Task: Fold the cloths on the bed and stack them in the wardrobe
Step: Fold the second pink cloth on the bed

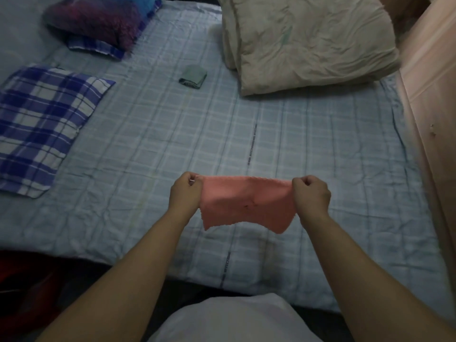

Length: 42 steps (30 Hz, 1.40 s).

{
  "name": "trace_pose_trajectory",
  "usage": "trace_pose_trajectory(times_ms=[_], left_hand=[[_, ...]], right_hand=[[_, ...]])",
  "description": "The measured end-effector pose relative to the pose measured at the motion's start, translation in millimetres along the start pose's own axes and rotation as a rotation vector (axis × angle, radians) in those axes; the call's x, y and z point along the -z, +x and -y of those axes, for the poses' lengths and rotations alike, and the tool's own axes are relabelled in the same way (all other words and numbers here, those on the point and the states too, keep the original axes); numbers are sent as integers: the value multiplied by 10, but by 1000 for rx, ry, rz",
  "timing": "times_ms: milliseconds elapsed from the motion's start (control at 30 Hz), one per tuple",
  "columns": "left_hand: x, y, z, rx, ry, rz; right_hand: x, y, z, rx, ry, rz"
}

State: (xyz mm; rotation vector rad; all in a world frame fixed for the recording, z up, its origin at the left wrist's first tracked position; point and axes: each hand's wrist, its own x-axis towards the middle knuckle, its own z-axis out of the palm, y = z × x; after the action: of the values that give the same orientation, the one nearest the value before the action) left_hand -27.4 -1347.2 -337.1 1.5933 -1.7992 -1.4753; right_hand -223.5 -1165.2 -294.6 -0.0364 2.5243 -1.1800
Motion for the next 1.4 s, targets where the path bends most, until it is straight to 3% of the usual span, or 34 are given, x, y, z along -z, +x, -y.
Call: trace_pose_trajectory(times_ms=[400,767,1067,1233,1333,1400], left_hand=[[-561,941,197,26,142,-2],[-1487,2333,774,-77,181,-38],[-1701,3027,1130,-118,186,-58],[-1805,3214,1214,-182,320,-54],[-1865,3141,1196,-197,380,-133],[-1882,2976,1181,-364,454,-258]], right_hand=[[-642,931,-345,-77,-121,62],[-1729,2407,-879,67,-209,126],[-2106,2934,-1113,244,-355,114],[-2249,3064,-1252,251,-372,109],[-2285,3022,-1317,264,-386,69],[-2273,2903,-1347,322,-397,-7]])
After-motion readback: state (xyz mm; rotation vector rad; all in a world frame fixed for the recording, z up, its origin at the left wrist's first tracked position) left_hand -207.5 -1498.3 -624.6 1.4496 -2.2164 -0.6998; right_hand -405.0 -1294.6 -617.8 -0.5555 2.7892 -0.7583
